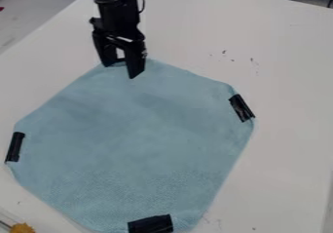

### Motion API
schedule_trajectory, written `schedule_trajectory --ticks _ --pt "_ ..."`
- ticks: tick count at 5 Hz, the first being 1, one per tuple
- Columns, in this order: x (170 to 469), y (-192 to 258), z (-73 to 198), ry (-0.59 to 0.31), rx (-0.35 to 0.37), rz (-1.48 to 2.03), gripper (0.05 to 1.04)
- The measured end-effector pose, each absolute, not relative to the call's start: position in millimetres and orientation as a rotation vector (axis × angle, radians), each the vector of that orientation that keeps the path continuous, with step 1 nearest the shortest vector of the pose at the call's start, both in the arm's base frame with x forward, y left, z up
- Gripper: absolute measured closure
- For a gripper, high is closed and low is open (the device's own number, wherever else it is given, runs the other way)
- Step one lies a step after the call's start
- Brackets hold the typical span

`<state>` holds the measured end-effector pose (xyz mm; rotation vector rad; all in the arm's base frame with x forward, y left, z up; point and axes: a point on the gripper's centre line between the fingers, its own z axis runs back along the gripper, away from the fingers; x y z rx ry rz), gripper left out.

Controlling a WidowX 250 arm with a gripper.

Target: Fold the coth from bottom left to top right

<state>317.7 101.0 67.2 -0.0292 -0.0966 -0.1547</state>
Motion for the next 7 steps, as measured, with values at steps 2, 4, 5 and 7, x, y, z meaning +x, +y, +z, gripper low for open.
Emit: schedule_trajectory --ticks 2,4,5,7 --pt "218.1 134.0 60.1 -0.121 0.048 0.132 0.084" --pt "189.2 160.7 45.4 -0.171 0.108 0.281 0.084" --pt "186.5 169.0 34.9 -0.165 0.107 0.299 0.084" --pt "179.2 178.7 13.4 -0.145 0.075 0.312 0.086"
